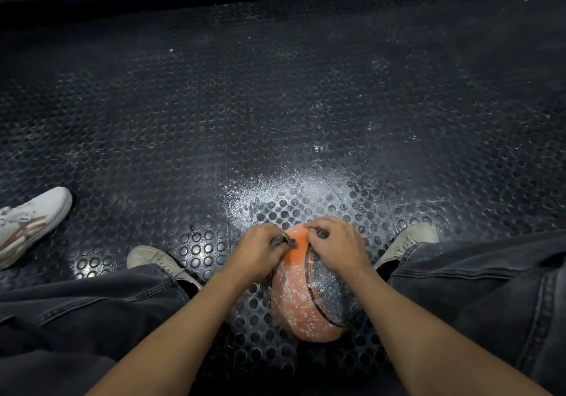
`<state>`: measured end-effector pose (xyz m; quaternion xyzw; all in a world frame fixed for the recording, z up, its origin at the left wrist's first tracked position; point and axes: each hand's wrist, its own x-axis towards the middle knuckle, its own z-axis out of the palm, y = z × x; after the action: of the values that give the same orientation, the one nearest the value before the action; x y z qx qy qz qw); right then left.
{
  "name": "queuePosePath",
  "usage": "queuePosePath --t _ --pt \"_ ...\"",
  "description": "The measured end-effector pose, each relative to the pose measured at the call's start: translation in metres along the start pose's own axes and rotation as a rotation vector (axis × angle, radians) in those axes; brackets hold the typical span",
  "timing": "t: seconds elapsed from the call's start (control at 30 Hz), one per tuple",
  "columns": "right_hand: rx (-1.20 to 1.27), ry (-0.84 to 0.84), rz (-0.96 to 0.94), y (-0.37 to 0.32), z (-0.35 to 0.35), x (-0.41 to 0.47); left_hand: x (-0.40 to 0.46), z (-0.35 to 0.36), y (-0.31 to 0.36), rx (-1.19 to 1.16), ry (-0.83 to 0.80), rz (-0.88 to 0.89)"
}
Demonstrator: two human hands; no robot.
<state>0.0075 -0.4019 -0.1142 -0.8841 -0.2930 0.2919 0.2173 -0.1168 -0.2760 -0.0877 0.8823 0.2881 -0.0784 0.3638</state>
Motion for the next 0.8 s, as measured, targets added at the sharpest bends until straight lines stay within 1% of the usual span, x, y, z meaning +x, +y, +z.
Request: queuePosePath --t 0.07,0.1,0.13,0.2,0.27,0.37,0.4,0.43,0.53,0.57,0.67,0.7,0.73,0.8 --pt "-0.034 0.008 -0.009 -0.005 0.004 0.001 0.004 0.004 0.003 0.062 0.096 -0.121" --pt "-0.054 0.034 -0.005 -0.005 0.007 0.000 0.005 0.006 0.005 0.081 0.123 -0.132" --pt "-0.068 0.054 0.015 -0.005 0.009 -0.001 0.004 0.007 0.005 0.070 0.123 -0.108" --pt "-0.070 0.081 0.075 -0.003 0.011 -0.001 0.001 0.004 0.004 0.024 0.040 -0.021" --pt "-0.056 0.085 0.110 -0.002 0.009 0.001 0.000 -0.001 0.000 0.007 -0.004 -0.006" --pt "-0.042 0.084 0.106 -0.005 0.009 0.003 0.004 0.000 -0.002 0.031 0.101 -0.104" --pt "-0.025 0.092 0.118 -0.005 0.010 0.003 0.003 0.002 -0.002 0.026 0.120 -0.110" --pt "-0.008 0.103 0.134 -0.004 0.010 0.003 0.001 0.004 -0.003 0.008 0.118 -0.088" --pt "0.022 0.104 0.158 0.000 0.009 0.003 -0.007 0.003 -0.009 -0.031 0.006 0.002" --pt "0.026 0.093 0.158 0.000 0.008 0.004 -0.007 0.003 -0.011 -0.037 0.005 0.000" --pt "0.022 0.086 0.163 -0.004 0.009 0.005 -0.004 0.005 -0.009 -0.015 0.128 -0.123" --pt "0.024 0.094 0.174 -0.005 0.010 0.006 -0.005 0.006 -0.007 -0.022 0.149 -0.128" --pt "0.025 0.105 0.185 -0.005 0.010 0.006 -0.007 0.007 -0.005 -0.035 0.140 -0.094" --pt "0.041 0.117 0.201 -0.002 0.009 0.008 -0.010 0.006 -0.002 -0.060 0.061 -0.017"
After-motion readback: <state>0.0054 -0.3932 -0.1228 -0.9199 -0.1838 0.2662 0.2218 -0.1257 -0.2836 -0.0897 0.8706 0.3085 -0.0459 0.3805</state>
